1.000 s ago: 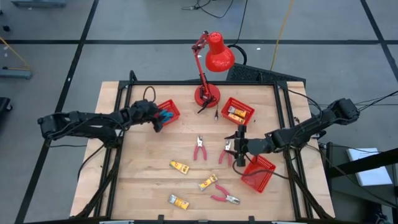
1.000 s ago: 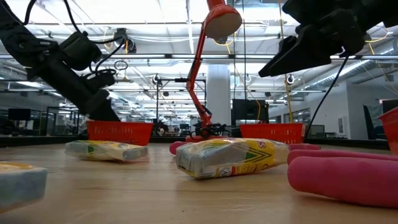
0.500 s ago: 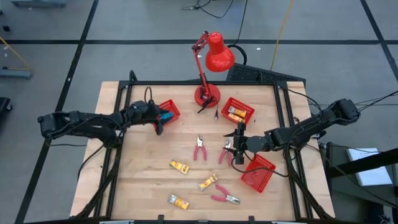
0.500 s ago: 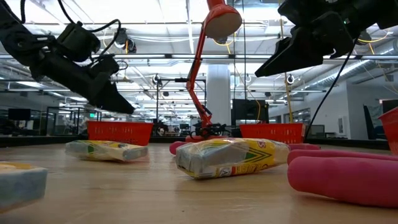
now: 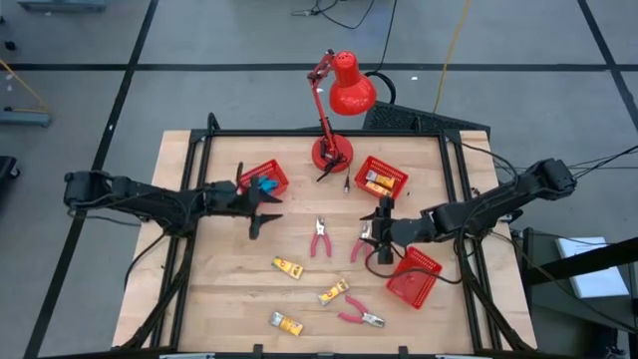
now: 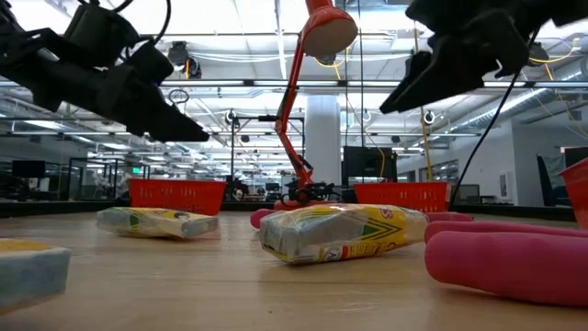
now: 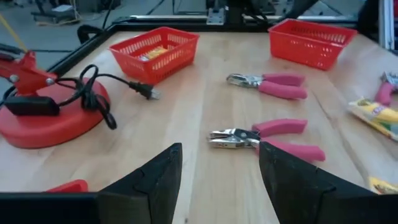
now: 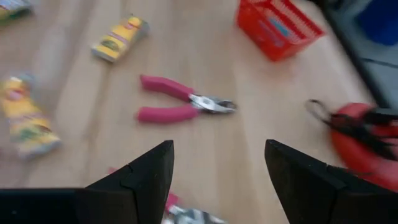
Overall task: Pick & Place School Supplies
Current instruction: Put the pink hole puncher into the bottom red bin
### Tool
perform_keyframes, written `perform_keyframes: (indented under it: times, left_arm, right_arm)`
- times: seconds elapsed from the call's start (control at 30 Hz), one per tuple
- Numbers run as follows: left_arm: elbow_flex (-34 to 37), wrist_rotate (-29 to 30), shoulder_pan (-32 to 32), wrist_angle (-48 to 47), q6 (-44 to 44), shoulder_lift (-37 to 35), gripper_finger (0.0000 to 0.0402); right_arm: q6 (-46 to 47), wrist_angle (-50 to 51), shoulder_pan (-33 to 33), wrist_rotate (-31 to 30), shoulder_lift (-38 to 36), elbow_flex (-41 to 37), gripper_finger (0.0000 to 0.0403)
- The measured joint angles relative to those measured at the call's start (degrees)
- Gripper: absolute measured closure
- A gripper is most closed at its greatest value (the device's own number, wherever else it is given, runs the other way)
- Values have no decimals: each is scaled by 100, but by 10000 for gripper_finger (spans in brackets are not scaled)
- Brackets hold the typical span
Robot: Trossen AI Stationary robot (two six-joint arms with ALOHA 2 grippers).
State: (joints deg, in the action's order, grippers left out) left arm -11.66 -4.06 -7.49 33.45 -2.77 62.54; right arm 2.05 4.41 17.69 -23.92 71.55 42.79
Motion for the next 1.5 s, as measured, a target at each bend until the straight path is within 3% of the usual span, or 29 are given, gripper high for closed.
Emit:
perform_keyframes:
  times: [0.17, 0.3, 0.7, 0.97, 1.5]
  left_arm:
    - [0, 542, 249, -37, -218, 0, 188]
    - [0, 1050, 320, -98, -480, 0, 188]
    - [0, 1220, 101, 193, -439, 1, 188]
    - [0, 1218, 103, 258, -484, 2, 188]
    - [0, 1203, 127, 230, -268, 1, 188]
  right_arm:
    - [-345, 1086, -50, -707, -4, 746, 161]
    - [-362, 1515, -264, -705, 35, 992, 161]
    - [526, 1249, -751, 1258, 1481, 1028, 161]
    - [671, 1171, -441, 2100, 1610, 1037, 161]
    - [196, 1273, -267, 1628, 2242, 1040, 161]
